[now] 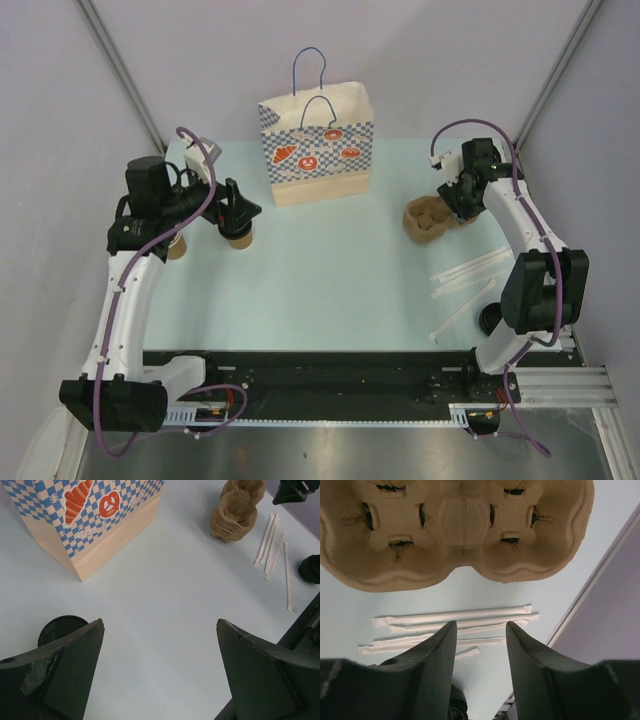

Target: Pack the takeout coffee

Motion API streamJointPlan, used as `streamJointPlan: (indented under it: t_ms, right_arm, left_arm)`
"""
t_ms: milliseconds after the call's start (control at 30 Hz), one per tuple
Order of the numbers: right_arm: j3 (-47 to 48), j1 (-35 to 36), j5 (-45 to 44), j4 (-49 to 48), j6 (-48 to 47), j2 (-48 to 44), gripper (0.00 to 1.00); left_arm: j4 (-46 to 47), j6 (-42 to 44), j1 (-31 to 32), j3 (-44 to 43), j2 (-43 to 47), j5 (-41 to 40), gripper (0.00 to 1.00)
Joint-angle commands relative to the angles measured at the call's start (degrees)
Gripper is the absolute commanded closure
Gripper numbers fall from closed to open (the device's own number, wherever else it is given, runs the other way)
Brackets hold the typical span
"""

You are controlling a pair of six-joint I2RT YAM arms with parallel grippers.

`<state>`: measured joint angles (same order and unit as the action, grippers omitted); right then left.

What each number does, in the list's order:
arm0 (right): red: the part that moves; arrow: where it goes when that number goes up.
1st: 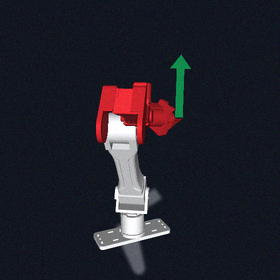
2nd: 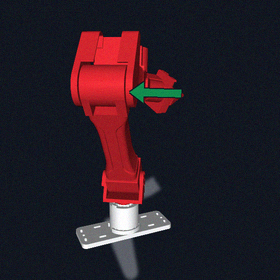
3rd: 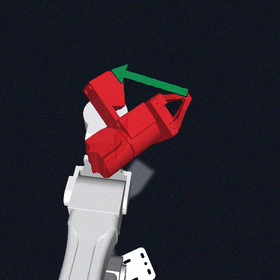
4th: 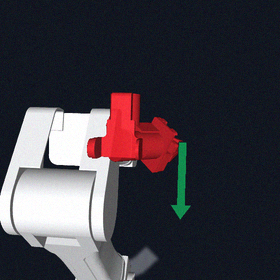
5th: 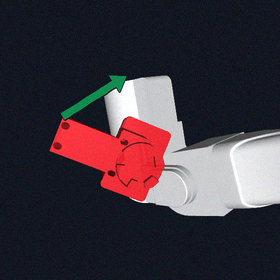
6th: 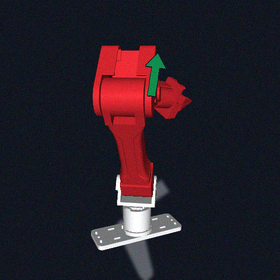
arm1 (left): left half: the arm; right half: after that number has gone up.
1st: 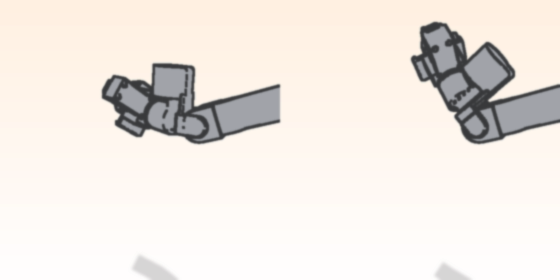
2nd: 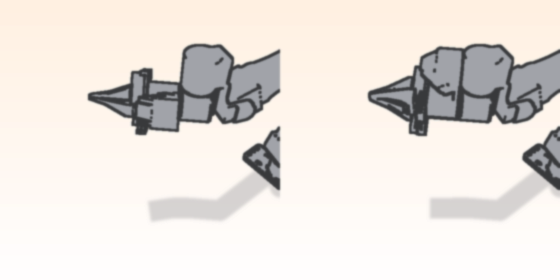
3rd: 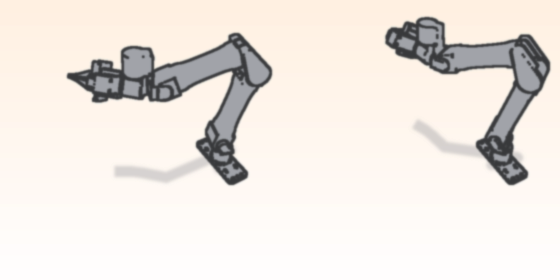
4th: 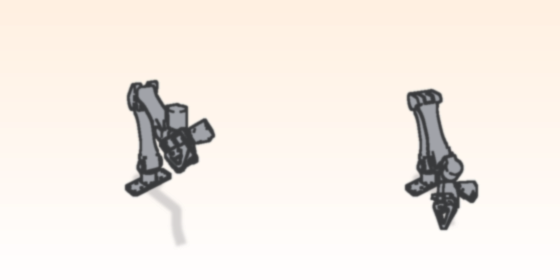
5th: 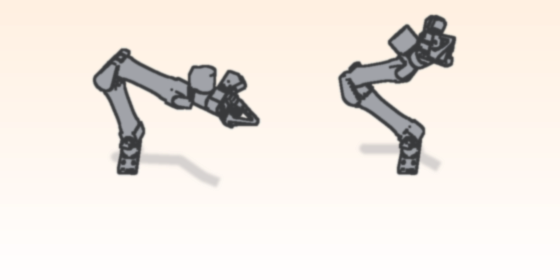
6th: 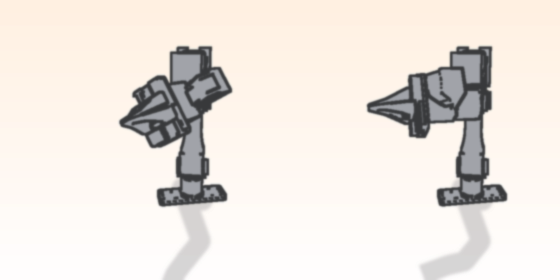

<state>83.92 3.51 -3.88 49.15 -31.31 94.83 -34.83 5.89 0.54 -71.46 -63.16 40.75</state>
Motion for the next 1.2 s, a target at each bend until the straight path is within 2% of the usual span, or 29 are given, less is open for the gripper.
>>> streamJointPlan:
  t_ms: [0, 1167]
  right_arm:
    - [2.0, -0.1, -2.4, -2.6, -3.7, 2.0, 0.53]
    - [5.0, 0.2, 0.1, -5.0, -4.5, 8.8, 0.55]
  left_arm:
    - [1.9, -1.1, -0.4, -3.1, -0.3, 1.1, 0.0]
    - [2.7, -1.9, -0.4, -2.8, -1.3, -0.4, 0.01]
